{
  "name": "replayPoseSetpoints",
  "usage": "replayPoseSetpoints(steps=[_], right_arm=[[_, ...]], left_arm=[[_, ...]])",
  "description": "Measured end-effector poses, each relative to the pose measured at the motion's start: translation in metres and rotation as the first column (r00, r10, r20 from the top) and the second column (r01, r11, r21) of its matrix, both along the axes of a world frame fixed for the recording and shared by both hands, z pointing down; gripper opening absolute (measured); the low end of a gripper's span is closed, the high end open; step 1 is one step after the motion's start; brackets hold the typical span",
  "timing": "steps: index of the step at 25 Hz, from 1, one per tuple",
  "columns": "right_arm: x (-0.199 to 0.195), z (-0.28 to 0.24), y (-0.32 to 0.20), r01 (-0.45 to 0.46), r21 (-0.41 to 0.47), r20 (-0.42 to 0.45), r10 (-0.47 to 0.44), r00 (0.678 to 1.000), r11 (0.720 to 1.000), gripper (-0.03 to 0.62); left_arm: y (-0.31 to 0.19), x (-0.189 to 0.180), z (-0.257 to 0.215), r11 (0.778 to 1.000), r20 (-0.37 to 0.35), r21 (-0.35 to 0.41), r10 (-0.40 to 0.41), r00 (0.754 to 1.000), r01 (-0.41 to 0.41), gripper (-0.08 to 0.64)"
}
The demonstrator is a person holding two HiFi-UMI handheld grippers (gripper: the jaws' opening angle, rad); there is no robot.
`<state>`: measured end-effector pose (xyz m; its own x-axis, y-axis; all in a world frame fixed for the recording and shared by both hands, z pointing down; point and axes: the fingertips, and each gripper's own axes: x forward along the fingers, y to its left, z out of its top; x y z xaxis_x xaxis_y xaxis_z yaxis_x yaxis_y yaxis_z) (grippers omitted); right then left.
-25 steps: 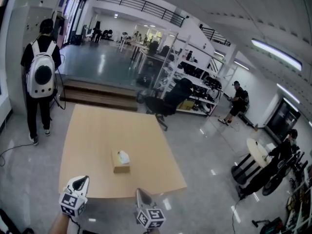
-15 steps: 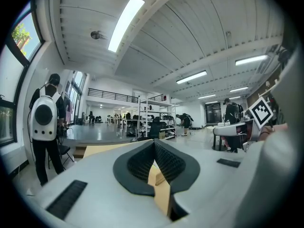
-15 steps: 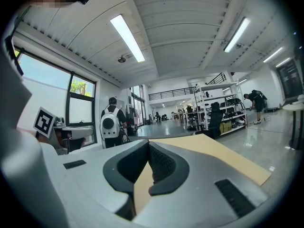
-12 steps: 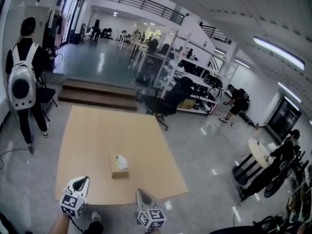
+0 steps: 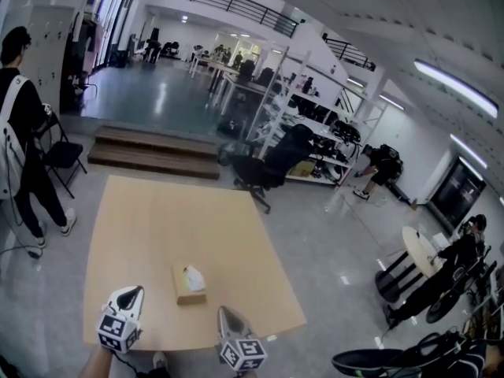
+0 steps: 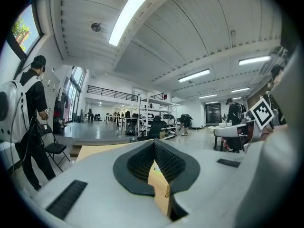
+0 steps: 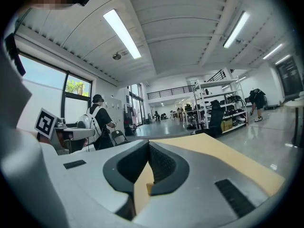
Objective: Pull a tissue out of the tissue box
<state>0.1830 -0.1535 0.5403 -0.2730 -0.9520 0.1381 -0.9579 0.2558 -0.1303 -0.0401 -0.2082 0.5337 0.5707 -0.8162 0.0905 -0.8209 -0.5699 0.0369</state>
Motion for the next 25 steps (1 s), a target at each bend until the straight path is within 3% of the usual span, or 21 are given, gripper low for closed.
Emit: replayPoseSetpoints(steps=[14,18,25], right_arm=[[0.014,0.025,-0.083,0.031,-0.034,0.050,-0.029,0.998,0.999,0.011],[0.014,0.035,-0.099,0.027,-0.066,0.010,-0.026,1.000,0.997,0.011],[0.007,0.066,-0.116,0.037,-0.136,0.025,-0.033,0.999,0.990,0.011]], left_arm=[[-0.077,0.016,0.028,0.997,0.013,-0.077,0.021,1.000,-0.020,0.006],[-0.093,0.024,0.041,0.995,0.017,-0.101,0.024,1.000,-0.023,0.006],[-0.111,0.028,0.064,0.987,0.033,-0.158,0.032,0.999,-0.026,0.006]])
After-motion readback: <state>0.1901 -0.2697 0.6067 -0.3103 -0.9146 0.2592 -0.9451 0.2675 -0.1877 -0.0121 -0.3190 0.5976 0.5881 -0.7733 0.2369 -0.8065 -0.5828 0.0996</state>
